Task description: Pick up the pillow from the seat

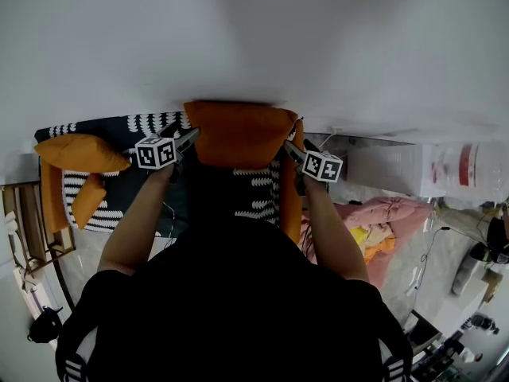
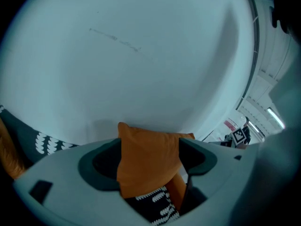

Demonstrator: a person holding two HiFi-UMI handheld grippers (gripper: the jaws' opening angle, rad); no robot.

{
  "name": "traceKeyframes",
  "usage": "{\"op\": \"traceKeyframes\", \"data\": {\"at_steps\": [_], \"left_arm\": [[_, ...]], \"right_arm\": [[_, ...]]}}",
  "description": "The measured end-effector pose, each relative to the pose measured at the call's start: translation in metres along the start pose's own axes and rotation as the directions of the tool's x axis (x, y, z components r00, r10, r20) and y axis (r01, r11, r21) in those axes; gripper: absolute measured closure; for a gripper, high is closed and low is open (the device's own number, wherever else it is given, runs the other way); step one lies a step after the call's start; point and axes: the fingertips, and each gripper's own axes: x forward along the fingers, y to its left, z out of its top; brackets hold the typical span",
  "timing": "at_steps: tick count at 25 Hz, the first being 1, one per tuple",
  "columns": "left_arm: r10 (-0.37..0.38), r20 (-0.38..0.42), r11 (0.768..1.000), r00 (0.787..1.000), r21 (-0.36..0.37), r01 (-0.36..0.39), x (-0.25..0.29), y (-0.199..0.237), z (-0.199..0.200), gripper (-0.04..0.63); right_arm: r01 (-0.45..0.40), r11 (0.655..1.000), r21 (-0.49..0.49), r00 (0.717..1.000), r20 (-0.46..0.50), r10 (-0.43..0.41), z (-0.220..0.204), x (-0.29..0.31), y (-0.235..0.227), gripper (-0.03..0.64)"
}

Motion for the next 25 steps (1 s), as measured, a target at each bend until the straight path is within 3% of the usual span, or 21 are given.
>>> {"op": "traceKeyframes", "data": {"at_steps": [9, 25], "left_arm": [[0.044, -0.074, 0.997, 0.996, -0.059, -0.048, 0.034, 0.035, -0.013, 0.219], [0.043, -0.036, 0.996, 0.998, -0.079, -0.046, 0.080, 0.047, 0.010, 0.219]], "right_arm": [[0.002, 1.000, 0.024, 1.000, -0.010, -0.002, 0.010, 0.025, -0.006, 0.242], [-0.016, 0.990, 0.142, 0.999, 0.033, 0.011, 0.045, 0.072, -0.021, 0.244]]}}
